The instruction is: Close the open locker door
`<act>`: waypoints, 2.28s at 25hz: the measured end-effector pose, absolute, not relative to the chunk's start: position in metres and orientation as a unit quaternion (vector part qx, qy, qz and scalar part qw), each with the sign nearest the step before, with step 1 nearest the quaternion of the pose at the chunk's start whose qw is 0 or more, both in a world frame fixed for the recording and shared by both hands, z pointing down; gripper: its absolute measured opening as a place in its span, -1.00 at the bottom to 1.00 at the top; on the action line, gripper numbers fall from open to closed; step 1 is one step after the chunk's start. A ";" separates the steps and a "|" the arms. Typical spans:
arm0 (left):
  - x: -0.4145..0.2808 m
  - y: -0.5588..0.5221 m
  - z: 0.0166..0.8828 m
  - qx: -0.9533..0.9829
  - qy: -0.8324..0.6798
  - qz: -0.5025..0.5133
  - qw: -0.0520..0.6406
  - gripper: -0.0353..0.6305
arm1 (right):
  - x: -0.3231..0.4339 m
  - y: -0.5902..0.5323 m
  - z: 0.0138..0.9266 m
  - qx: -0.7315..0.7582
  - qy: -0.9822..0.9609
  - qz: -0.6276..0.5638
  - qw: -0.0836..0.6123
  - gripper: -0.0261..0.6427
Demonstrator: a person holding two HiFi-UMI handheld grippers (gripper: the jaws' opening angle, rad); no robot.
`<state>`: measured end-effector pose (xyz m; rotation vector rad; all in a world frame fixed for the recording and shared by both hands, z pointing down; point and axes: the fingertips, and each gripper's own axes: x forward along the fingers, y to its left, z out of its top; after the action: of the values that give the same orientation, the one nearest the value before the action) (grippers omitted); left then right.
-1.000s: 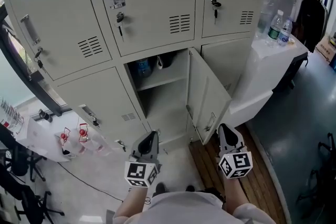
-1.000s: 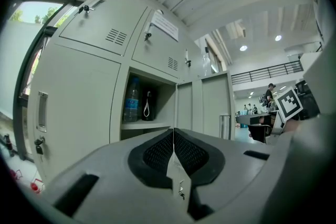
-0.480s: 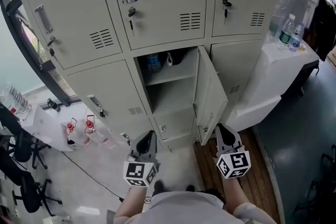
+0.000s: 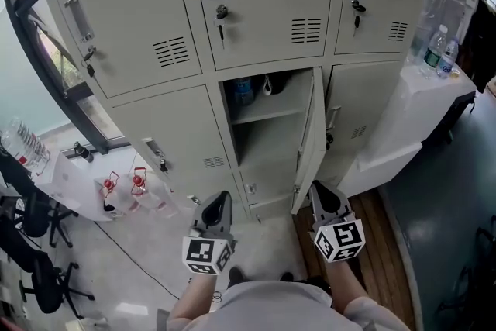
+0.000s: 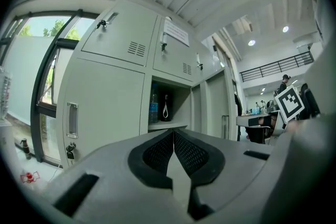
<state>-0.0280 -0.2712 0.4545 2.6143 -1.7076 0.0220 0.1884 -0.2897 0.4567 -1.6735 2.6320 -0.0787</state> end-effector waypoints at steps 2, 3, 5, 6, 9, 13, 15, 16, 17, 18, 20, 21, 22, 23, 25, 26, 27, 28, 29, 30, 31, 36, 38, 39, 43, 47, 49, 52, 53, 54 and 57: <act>-0.039 -0.274 0.455 0.838 -0.546 0.006 0.011 -0.86 | 0.172 -0.292 0.456 -0.532 0.847 -0.025 0.008 -0.88; -0.044 -0.276 0.455 0.838 -0.545 0.005 0.012 -0.86 | 0.165 -0.294 0.456 -0.529 0.848 -0.025 0.007 -0.88; -0.053 -0.279 0.454 0.839 -0.543 0.004 0.013 -0.86 | 0.150 -0.298 0.456 -0.526 0.850 -0.024 0.005 -0.88; -0.057 -0.280 0.454 0.840 -0.542 0.004 0.013 -0.86 | 0.143 -0.300 0.456 -0.525 0.851 -0.024 0.004 -0.88; -0.069 -0.284 0.456 0.842 -0.539 0.005 0.015 -0.86 | 0.124 -0.307 0.456 -0.522 0.852 -0.022 0.002 -0.88; -0.085 -0.289 0.460 0.844 -0.535 0.007 0.019 -0.86 | 0.102 -0.320 0.455 -0.520 0.854 -0.020 0.000 -0.88; -0.090 -0.292 0.462 0.845 -0.534 0.007 0.021 -0.86 | 0.093 -0.327 0.455 -0.519 0.854 -0.019 -0.001 -0.88; -0.092 -0.294 0.462 0.846 -0.533 0.006 0.021 -0.86 | 0.089 -0.330 0.455 -0.519 0.855 -0.019 -0.002 -0.88; -0.095 -0.295 0.462 0.846 -0.533 0.006 0.021 -0.86 | 0.084 -0.334 0.455 -0.518 0.855 -0.018 -0.002 -0.88; -0.097 -0.297 0.462 0.846 -0.532 0.006 0.021 -0.86 | 0.080 -0.337 0.455 -0.517 0.856 -0.018 -0.003 -0.88; -0.101 -0.299 0.461 0.847 -0.532 0.004 0.021 -0.86 | 0.072 -0.344 0.454 -0.515 0.857 -0.015 -0.006 -0.88; -0.103 -0.301 0.461 0.847 -0.532 0.004 0.021 -0.86 | 0.068 -0.348 0.454 -0.515 0.857 -0.013 -0.008 -0.88; -0.105 -0.302 0.460 0.847 -0.532 0.004 0.021 -0.87 | 0.064 -0.351 0.454 -0.514 0.858 -0.012 -0.009 -0.88; -0.107 -0.304 0.460 0.847 -0.532 0.003 0.022 -0.86 | 0.061 -0.356 0.453 -0.513 0.858 -0.011 -0.010 -0.88; -0.111 -0.306 0.461 0.847 -0.532 0.003 0.022 -0.86 | 0.054 -0.364 0.453 -0.511 0.859 -0.008 -0.012 -0.88; -0.112 -0.308 0.461 0.847 -0.532 0.002 0.023 -0.86 | 0.051 -0.368 0.453 -0.511 0.859 -0.008 -0.012 -0.88; -0.114 -0.309 0.461 0.847 -0.532 0.001 0.023 -0.86 | 0.048 -0.372 0.454 -0.511 0.859 -0.009 -0.011 -0.88; -0.115 -0.310 0.462 0.846 -0.532 0.002 0.024 -0.86 | 0.045 -0.376 0.455 -0.511 0.859 -0.010 -0.011 -0.88; -0.117 -0.310 0.462 0.846 -0.533 0.002 0.024 -0.86 | 0.042 -0.379 0.456 -0.511 0.859 -0.011 -0.010 -0.88; -0.118 -0.311 0.463 0.845 -0.534 0.002 0.025 -0.86 | 0.040 -0.383 0.456 -0.511 0.859 -0.012 -0.010 -0.88; -0.120 -0.313 0.463 0.845 -0.534 0.002 0.026 -0.86 | 0.037 -0.387 0.456 -0.511 0.859 -0.012 -0.010 -0.88; -0.127 -0.320 0.465 0.842 -0.538 0.002 0.028 -0.86 | 0.027 -0.406 0.455 -0.509 0.861 -0.009 -0.011 -0.88; -0.128 -0.322 0.465 0.842 -0.539 0.002 0.028 -0.86 | 0.023 -0.412 0.454 -0.509 0.861 -0.009 -0.011 -0.88; -0.129 -0.324 0.465 0.842 -0.539 0.002 0.028 -0.86 | 0.022 -0.415 0.454 -0.509 0.861 -0.009 -0.011 -0.88; -0.133 -0.329 0.464 0.841 -0.540 0.001 0.025 -0.87 | 0.015 -0.427 0.453 -0.509 0.861 -0.007 -0.012 -0.88; -0.139 -0.336 0.463 0.840 -0.542 0.001 0.023 -0.86 | 0.010 -0.438 0.453 -0.512 0.859 -0.007 -0.011 -0.88; -0.140 -0.339 0.462 0.840 -0.542 0.001 0.024 -0.86 | 0.008 -0.444 0.453 -0.512 0.859 -0.007 -0.012 -0.88; -0.140 -0.342 0.462 0.842 -0.540 0.001 0.023 -0.86 | 0.005 -0.452 0.453 -0.513 0.858 -0.006 -0.013 -0.88; -0.139 -0.344 0.463 0.843 -0.538 0.002 0.022 -0.86 | 0.004 -0.454 0.453 -0.513 0.858 -0.006 -0.013 -0.88; -0.139 -0.345 0.463 0.844 -0.536 0.003 0.021 -0.86 | 0.003 -0.457 0.453 -0.514 0.858 -0.006 -0.013 -0.88; -0.140 -0.350 0.463 0.844 -0.535 0.005 0.018 -0.86 | 0.001 -0.462 0.454 -0.514 0.858 -0.007 -0.015 -0.88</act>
<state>-0.1405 -0.3498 0.4628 2.6226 -1.6621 0.0152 0.0012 -0.4624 0.4541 -1.6306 2.7193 -0.0212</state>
